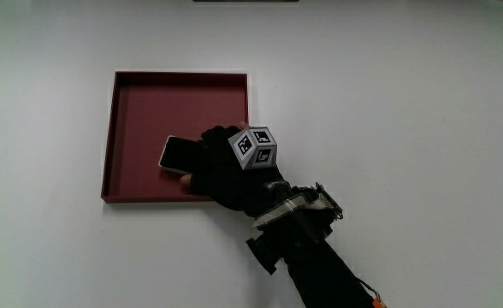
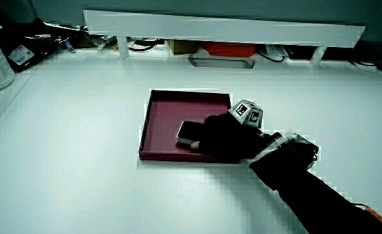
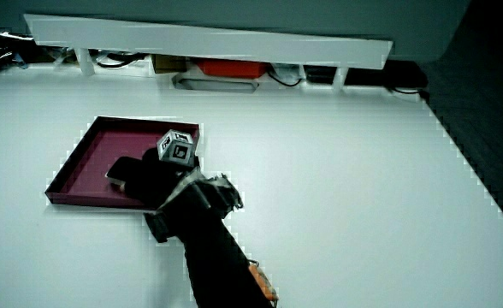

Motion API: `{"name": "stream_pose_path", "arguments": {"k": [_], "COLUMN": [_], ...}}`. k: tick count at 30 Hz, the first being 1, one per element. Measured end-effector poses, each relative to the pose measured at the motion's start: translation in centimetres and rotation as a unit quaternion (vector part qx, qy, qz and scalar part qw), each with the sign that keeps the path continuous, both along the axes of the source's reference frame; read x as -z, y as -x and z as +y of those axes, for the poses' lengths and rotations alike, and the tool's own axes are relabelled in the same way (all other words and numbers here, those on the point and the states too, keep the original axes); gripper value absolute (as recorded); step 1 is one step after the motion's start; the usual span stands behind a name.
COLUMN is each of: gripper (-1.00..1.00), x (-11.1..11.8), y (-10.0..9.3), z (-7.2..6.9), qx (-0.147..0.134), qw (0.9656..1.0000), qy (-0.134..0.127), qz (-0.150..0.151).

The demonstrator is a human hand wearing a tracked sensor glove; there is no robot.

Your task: Pick eraser

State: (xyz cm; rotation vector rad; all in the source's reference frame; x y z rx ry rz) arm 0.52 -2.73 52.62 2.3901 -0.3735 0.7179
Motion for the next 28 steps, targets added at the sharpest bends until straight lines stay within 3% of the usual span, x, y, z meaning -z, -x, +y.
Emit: {"name": "stream_pose_path", "arguments": {"k": [6, 11, 15, 16, 21, 23, 24, 28], "gripper": [1.00, 1.00, 1.00, 1.00, 1.00, 1.00, 1.00, 1.00], "x": [0.4, 1.2, 2.8, 2.9, 5.2, 6.2, 6.3, 8.1], "y": [0.0, -0.3, -0.8, -0.9, -2.1, -2.7, -3.1, -4.7], "z": [0.2, 0.0, -0.1, -0.2, -0.2, 0.0, 0.1, 0.5], "qx": [-0.001, -0.003, -0.003, -0.001, 0.003, 0.006, 0.007, 0.025], "qw": [0.9999, 0.9997, 0.9989, 0.9989, 0.9979, 0.9972, 0.9975, 0.9918], "qy": [-0.009, -0.020, -0.042, -0.036, -0.057, -0.057, -0.059, -0.068], "qz": [-0.006, -0.013, -0.019, -0.030, -0.033, -0.049, -0.038, -0.105]}}
